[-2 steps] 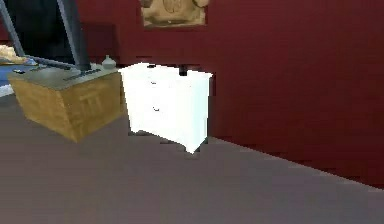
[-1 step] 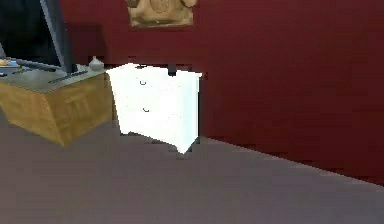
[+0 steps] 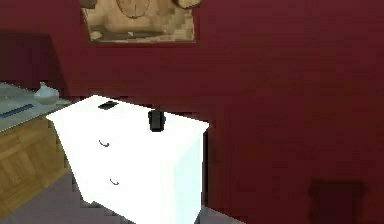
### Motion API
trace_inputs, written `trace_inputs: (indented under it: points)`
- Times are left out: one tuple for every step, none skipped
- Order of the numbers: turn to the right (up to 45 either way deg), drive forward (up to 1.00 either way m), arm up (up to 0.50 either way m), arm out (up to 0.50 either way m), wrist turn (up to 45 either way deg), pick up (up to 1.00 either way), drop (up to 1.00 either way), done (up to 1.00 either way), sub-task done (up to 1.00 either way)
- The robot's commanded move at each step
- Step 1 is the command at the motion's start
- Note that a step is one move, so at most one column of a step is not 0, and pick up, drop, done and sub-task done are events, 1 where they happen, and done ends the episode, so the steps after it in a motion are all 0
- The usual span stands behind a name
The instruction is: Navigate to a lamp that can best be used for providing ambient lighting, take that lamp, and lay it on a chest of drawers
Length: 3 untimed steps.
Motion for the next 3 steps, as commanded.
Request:
trace_inputs:
  points:
    - [0.0, 0.1, 0.0, 0.0, 0.0, 0.0, 0.0, 0.0, 0.0]
    - [-45.0, 0.0, 0.0, 0.0, 0.0, 0.0, 0.0, 0.0, 0.0]
    - [-33.0, 0.0, 0.0, 0.0, 0.0, 0.0, 0.0, 0.0, 0.0]
